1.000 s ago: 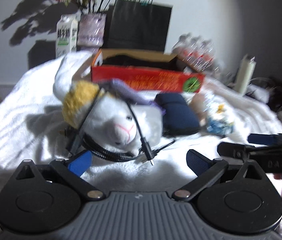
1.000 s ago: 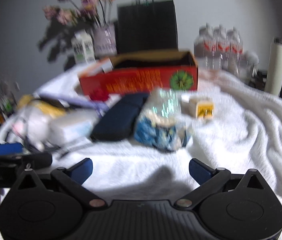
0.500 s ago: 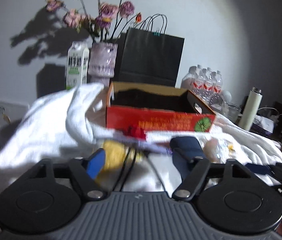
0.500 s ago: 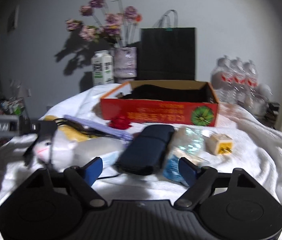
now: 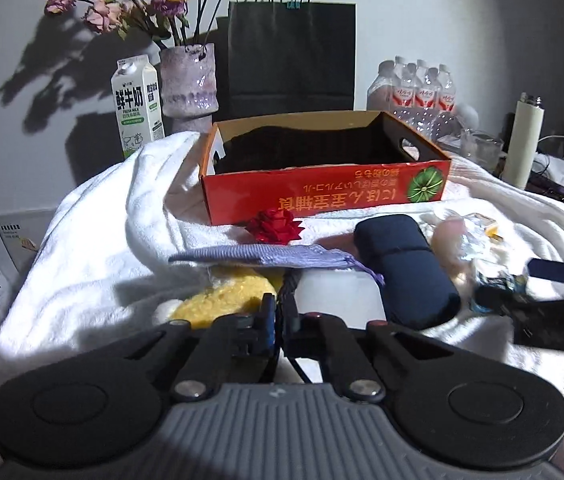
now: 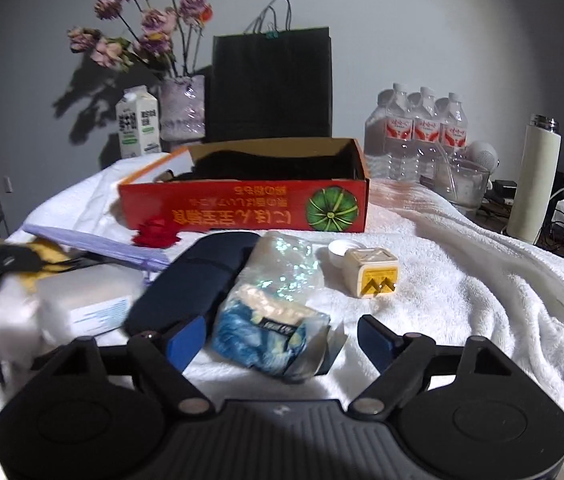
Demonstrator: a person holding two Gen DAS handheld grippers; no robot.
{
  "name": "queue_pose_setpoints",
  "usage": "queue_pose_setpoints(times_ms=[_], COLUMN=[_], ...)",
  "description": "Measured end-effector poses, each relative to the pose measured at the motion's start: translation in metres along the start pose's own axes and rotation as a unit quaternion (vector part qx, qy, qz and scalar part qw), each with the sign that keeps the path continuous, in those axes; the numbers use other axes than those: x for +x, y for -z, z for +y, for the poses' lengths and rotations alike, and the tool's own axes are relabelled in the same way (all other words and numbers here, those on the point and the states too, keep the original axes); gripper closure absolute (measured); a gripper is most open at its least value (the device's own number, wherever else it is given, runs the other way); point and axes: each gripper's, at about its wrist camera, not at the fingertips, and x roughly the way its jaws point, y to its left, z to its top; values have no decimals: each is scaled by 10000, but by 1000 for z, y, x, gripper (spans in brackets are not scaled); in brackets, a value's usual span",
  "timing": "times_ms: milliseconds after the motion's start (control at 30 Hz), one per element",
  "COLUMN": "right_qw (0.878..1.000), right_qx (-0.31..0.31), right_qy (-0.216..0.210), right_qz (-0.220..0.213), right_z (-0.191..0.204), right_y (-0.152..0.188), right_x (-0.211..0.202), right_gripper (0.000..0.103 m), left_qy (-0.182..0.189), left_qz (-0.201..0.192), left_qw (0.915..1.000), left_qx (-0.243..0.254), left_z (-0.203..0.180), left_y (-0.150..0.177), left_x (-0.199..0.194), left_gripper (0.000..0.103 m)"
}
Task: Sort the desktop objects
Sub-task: 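Grasp the blue yarn packet with the right tool while the left tool grasps a thin dark item, then carry both held items into the red box and open both tools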
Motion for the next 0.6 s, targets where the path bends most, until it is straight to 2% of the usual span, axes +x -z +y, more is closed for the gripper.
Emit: queue_pose_setpoints(times_ms=[100, 167, 200, 267, 300, 367, 433, 600], right_qw=[9995, 9988, 9984, 9966, 9961, 9961, 9968, 9957], right_qx=[239, 321, 393, 593, 625, 569, 495, 498], right_qy=[-226, -307, -326, -458, -480, -519, -524, -781], right_qz=[35, 218, 257, 345, 396, 421, 355, 67], right_z=[-4, -4, -4, -8, -9, -8, -6, -8], right_y=[-5, -6, -5, -4, -3, 1, 1, -2], right_x=[12, 22, 23, 22, 20, 11, -5, -54], right_gripper=[20, 25, 43, 49, 68, 90, 96, 97], left_qy=[185, 285, 310, 375, 418, 564, 711, 989], left_qz=[-143, -265, -350, -478, -527, -587, -665, -945], left_qw=[9993, 9982, 9976, 9966, 9960, 9945, 9927, 9877], left_qx=[-281, -458, -506, -562, -594, -664, -707, -754], left_z=[4, 7, 8, 9, 10, 10, 8, 4], left_y=[4, 3, 3, 2, 1, -1, -4, -12], left_x=[-19, -35, -43, -57, -62, -71, -80, -97], left_gripper=[100, 100, 100, 100, 100, 100, 100, 100])
